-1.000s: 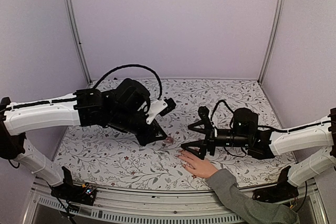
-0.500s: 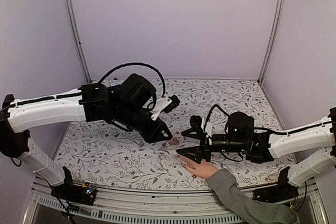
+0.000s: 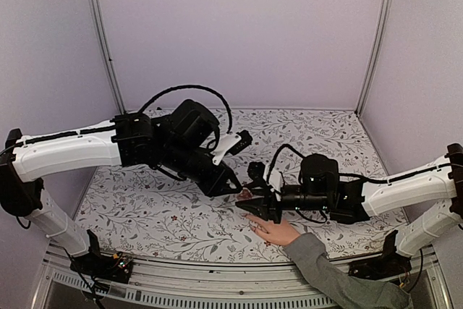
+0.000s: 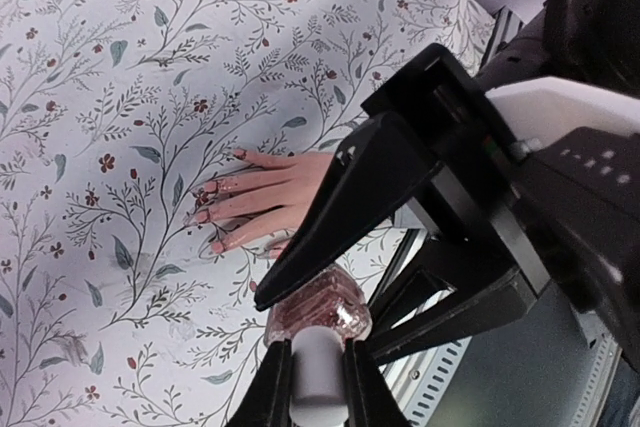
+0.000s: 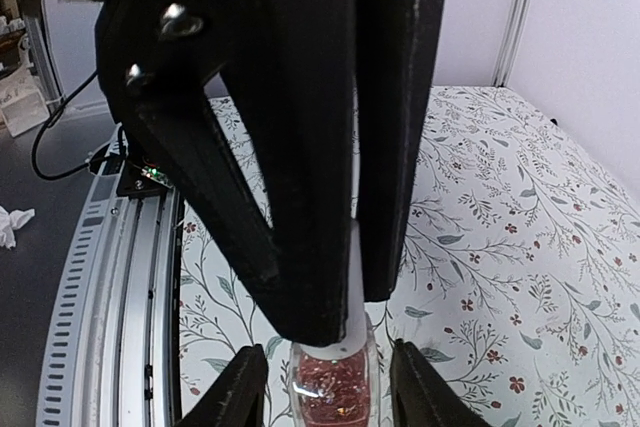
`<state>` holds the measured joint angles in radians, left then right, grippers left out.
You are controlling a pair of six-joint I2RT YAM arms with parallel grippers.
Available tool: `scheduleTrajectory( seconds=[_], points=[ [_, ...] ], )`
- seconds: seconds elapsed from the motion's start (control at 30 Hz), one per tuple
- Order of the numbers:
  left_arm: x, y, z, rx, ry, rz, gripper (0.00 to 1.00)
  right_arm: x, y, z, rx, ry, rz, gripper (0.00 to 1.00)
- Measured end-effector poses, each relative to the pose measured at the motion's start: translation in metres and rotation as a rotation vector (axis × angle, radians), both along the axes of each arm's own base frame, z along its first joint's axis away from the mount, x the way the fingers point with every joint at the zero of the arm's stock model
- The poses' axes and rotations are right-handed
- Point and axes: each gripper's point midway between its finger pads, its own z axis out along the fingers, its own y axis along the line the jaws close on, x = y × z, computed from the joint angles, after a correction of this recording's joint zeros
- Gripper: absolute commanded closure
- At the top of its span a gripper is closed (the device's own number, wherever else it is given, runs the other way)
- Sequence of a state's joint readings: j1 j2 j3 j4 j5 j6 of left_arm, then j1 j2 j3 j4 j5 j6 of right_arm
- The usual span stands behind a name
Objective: Paint the nails
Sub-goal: Pick up the nail polish bottle from the center of the board.
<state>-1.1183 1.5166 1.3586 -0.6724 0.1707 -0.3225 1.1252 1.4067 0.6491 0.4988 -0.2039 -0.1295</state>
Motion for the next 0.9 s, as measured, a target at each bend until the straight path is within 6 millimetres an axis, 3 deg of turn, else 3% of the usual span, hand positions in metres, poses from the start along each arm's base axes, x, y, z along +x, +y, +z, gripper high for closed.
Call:
scheduleTrajectory(
  seconds=[0.17, 0.27, 0.33, 0.53, 0.87, 0.9],
  points=[
    [-0.0004, 0.0000, -0.0003, 0.000, 0.003, 0.001, 1.00, -0.0004, -0.0004, -0.0061, -0.024, -0.002, -0.007, 0.75],
    [-0.0009, 0.0003, -0.0008, 0.003, 0.005, 0.001, 1.00, 0.0008, 0.0003, -0.0067, -0.031, -0.005, -0.014, 0.76],
    [-0.0009, 0.0004, -0.0008, 0.003, 0.006, 0.002, 1.00, 0.0009, 0.0011, -0.0070, -0.037, -0.008, -0.016, 0.68],
    [-0.0013, 0.0001, -0.0007, 0.001, 0.010, 0.002, 1.00, 0.0019, 0.0035, -0.0059, -0.041, -0.011, -0.019, 0.68],
    [-0.0014, -0.0001, -0.0005, 0.000, 0.010, 0.001, 1.00, 0.0030, 0.0036, -0.0058, -0.044, -0.014, -0.026, 0.82],
    [-0.0015, -0.0001, -0.0006, 0.000, 0.010, 0.001, 0.95, 0.0025, 0.0037, -0.0058, -0.044, -0.014, -0.025, 0.83]
  ],
)
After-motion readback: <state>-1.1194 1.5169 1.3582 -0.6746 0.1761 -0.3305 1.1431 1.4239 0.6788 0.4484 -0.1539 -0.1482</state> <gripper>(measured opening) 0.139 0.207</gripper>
